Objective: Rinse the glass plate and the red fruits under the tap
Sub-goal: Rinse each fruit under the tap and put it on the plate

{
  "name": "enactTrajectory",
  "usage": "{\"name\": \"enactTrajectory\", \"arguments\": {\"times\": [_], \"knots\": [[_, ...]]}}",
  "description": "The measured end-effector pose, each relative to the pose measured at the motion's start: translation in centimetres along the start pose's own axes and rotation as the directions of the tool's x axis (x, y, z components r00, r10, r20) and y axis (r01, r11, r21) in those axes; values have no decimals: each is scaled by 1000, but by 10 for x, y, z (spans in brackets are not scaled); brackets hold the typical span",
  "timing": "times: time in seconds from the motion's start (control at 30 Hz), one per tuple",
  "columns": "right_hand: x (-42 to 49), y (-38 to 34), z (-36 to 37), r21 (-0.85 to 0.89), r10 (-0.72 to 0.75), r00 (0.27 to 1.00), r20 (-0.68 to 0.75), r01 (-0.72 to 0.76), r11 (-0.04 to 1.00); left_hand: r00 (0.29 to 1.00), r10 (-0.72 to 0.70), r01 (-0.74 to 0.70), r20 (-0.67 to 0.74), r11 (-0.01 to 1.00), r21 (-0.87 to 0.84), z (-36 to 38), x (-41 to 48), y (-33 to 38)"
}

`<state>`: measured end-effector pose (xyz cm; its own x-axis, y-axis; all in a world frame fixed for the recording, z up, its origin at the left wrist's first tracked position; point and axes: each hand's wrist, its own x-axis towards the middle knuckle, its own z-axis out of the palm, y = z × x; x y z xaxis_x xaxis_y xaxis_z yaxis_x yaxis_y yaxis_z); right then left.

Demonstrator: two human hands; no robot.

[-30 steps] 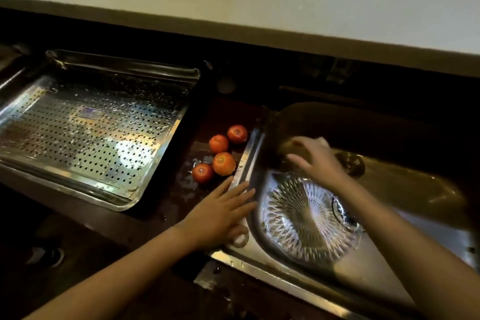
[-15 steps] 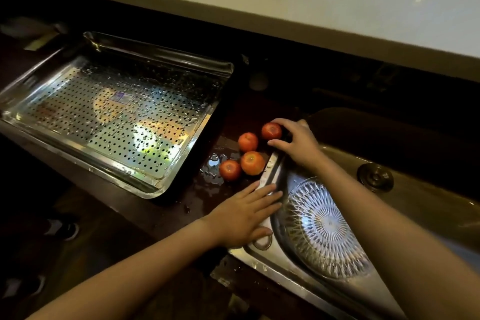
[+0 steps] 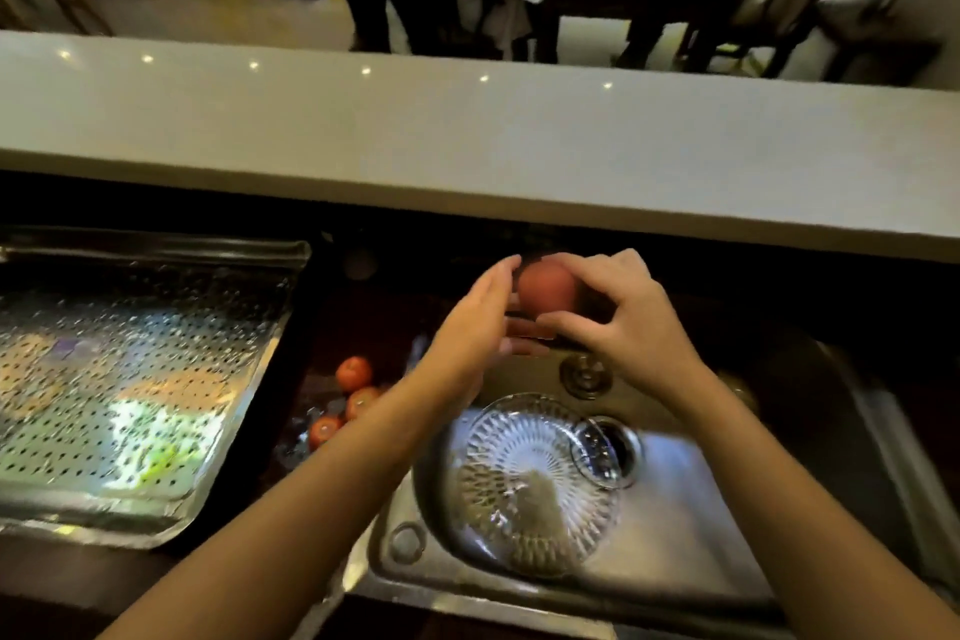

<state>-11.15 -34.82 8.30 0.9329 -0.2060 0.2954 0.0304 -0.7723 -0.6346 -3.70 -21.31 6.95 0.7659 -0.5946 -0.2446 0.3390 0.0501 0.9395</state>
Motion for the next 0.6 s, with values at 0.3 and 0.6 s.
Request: {"name": "enactTrajectory", "arguments": {"times": [0.3,0.6], "knots": [[-92,32,-77,-189,287,947,-141,-311,932,899,-215,284,382,949,-134,127,-4,-21],[-215,101,-92,-135,813,368,-450,-929,346,782,-414,540,466,823,-176,223,13,-107]]}}
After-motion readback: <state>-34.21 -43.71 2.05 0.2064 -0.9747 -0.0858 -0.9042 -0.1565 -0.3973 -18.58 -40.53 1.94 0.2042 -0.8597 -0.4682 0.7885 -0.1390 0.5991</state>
